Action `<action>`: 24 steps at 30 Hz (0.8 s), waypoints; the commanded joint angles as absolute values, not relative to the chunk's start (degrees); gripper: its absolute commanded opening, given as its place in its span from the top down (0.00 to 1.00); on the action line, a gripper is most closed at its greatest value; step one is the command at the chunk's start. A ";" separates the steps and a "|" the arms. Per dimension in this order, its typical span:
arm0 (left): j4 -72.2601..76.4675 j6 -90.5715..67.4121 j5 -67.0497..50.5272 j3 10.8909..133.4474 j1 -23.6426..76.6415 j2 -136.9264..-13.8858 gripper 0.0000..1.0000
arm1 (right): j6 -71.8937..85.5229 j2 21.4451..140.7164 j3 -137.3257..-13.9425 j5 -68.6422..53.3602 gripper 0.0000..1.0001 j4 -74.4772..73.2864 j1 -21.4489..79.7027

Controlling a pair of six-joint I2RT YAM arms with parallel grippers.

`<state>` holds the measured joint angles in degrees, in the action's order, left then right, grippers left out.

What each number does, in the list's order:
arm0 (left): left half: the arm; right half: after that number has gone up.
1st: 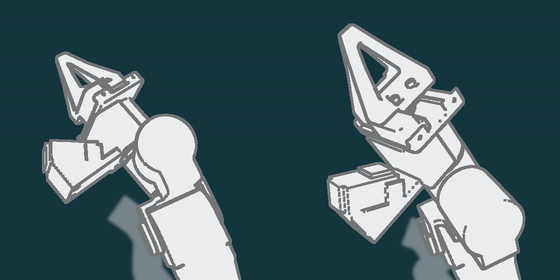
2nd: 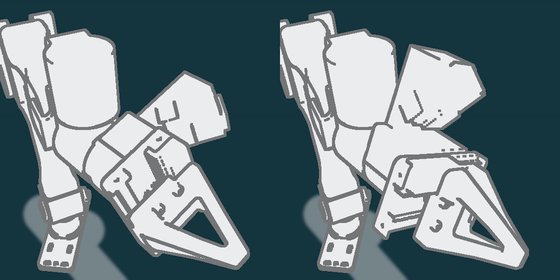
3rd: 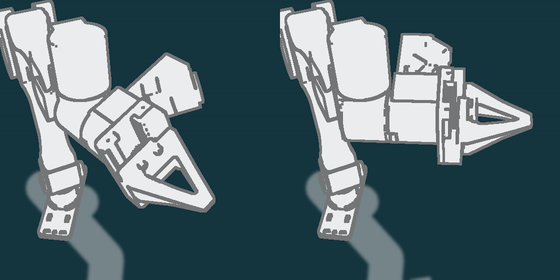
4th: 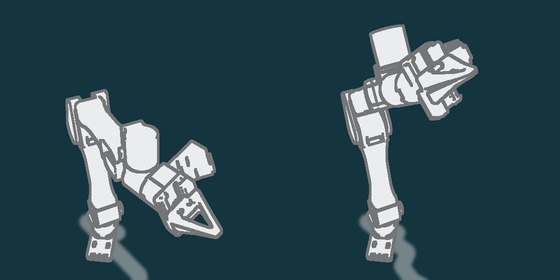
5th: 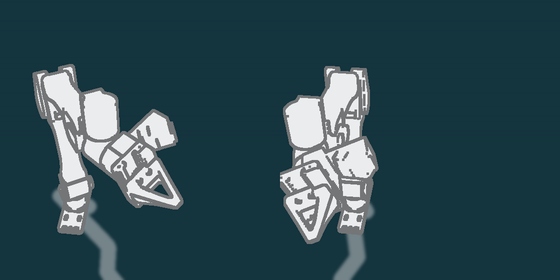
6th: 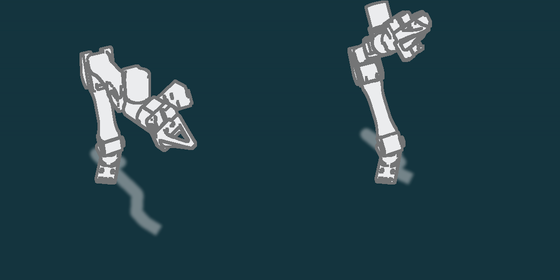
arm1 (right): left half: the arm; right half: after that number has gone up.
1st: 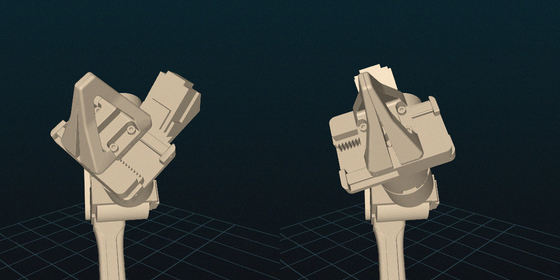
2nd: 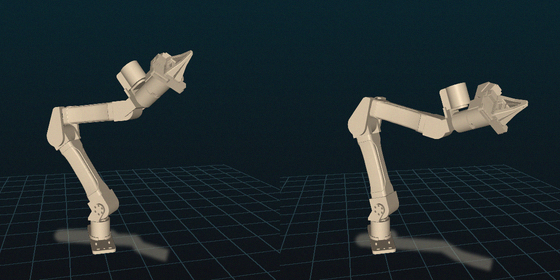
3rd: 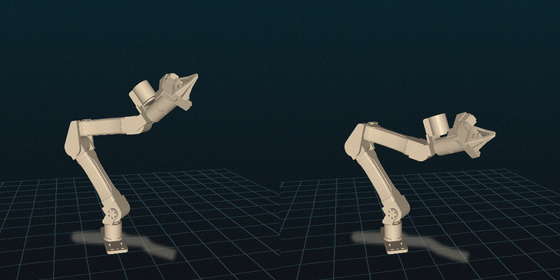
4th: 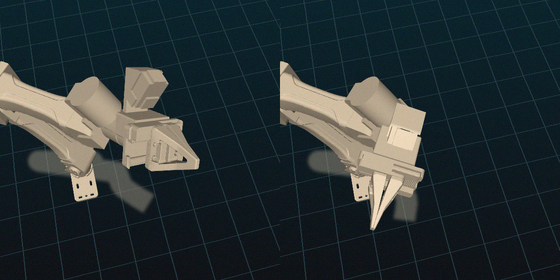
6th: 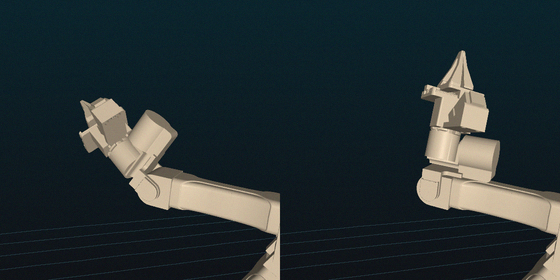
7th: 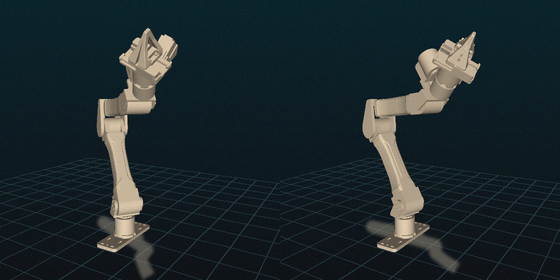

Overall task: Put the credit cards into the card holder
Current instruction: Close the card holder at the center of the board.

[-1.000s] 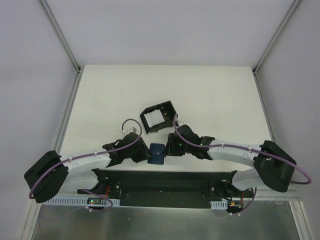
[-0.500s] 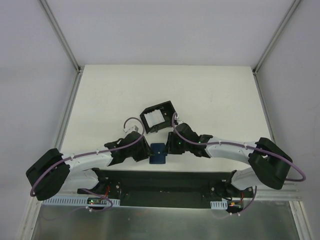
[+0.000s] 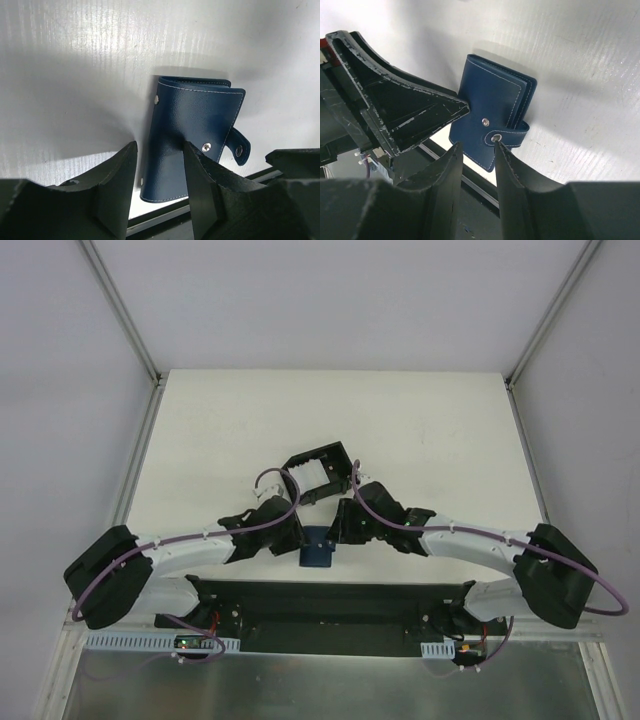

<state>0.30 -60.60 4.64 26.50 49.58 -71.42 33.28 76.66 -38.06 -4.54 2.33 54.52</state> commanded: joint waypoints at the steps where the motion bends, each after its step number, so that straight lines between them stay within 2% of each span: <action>1: -3.69 -58.62 6.24 26.45 50.01 -74.44 0.58 | 31.64 74.18 -38.67 -6.41 0.66 2.81 54.32; 5: -3.61 -58.54 5.71 26.89 50.01 -76.55 0.59 | 30.94 72.25 -38.41 -6.68 0.59 3.16 54.32; 10: -3.69 -58.71 5.27 26.81 50.01 -77.43 0.60 | 30.94 69.79 -37.97 -4.49 0.59 1.15 53.97; 13: -3.78 -58.54 5.36 26.63 49.92 -77.17 0.61 | 32.34 69.87 -36.92 -3.69 0.65 0.62 53.00; 20: -3.78 -58.80 5.27 26.28 50.01 -76.82 0.61 | 34.36 73.91 -36.82 -5.79 0.89 0.26 51.86; 24: -3.78 -58.54 5.19 26.28 50.01 -76.90 0.61 | 34.89 76.28 -36.91 -6.68 0.90 1.93 52.03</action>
